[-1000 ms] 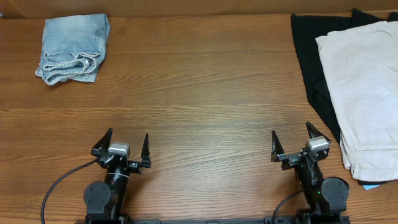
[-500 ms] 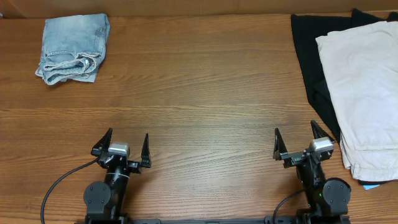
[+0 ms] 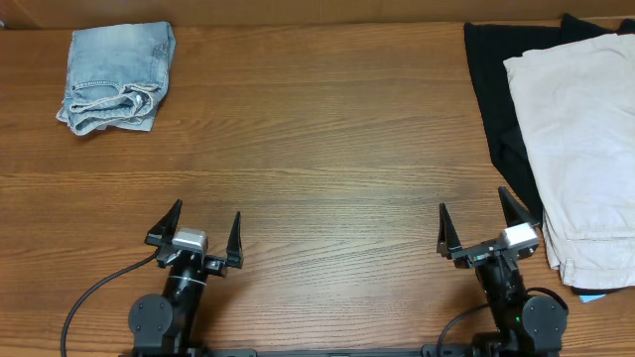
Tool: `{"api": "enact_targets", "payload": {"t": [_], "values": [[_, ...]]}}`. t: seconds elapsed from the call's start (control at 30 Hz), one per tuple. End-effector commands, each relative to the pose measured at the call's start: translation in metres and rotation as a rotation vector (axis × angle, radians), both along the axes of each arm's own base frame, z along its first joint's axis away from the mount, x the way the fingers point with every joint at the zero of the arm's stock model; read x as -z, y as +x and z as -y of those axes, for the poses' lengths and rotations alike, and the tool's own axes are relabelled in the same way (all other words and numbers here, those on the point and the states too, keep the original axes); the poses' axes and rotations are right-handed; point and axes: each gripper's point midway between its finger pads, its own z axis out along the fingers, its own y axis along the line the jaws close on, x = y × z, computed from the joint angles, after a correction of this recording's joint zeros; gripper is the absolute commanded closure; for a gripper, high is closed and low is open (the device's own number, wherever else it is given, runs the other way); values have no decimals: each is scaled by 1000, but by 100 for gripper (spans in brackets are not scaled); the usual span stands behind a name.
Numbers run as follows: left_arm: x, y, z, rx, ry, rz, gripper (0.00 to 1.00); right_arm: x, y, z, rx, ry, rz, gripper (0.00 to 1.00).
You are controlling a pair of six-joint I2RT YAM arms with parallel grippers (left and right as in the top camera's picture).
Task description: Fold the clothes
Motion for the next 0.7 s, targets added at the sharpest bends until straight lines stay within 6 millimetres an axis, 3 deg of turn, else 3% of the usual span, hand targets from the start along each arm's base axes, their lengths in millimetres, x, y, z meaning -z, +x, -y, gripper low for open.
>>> {"api": "enact_targets", "payload": {"t": [0.0,0.17,0.3,0.47,0.67], "values": [[-42,-10,1,7,38,84,0,-43,-14,0,-8,2,82,0],[-78,-17,1,3,101,124,0,-71,-25,0,-7,2,82,0],[-89,-13,2,13,101,88,0,-87,-29,0,-7,1,59,0],[-95,5,8,54,98,-38,0,-99,-24,0,-8,-4,-24,0],[-103,40,17,121,81,-285,0,-107,1,-1,-8,-15,-222,0]]}}
